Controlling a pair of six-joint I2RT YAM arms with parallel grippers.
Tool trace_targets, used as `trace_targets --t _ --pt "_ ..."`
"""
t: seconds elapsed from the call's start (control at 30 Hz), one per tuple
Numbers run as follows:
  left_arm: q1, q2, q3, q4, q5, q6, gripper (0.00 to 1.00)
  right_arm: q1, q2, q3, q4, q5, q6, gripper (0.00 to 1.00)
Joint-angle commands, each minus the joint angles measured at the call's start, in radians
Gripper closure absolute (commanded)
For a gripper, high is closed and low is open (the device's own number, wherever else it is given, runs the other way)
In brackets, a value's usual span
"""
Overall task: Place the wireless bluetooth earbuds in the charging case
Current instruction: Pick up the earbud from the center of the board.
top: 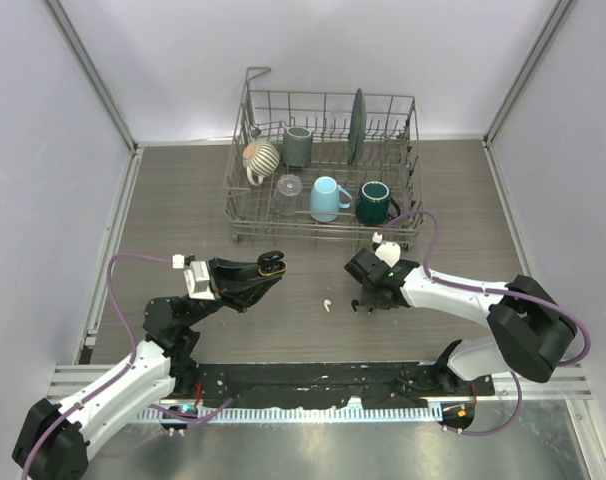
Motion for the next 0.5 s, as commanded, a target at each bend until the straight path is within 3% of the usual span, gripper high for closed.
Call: trace_targets --t 0.0,0.3,0.47 --pt "-0.001 -0.006 0.001 0.037 -0.016 0.010 1.00 0.035 -0.064 0.015 0.014 0.046 -0.023 0.87" --pt "-0.001 0.000 0.007 0.028 -0.028 0.007 1.00 0.153 -0.289 0.031 0.041 0.228 -0.077 0.99" --pt "-0.001 0.011 0.012 0.026 -0.042 0.002 1.00 0.252 -0.398 0.053 0.107 0.356 -0.146 0.99"
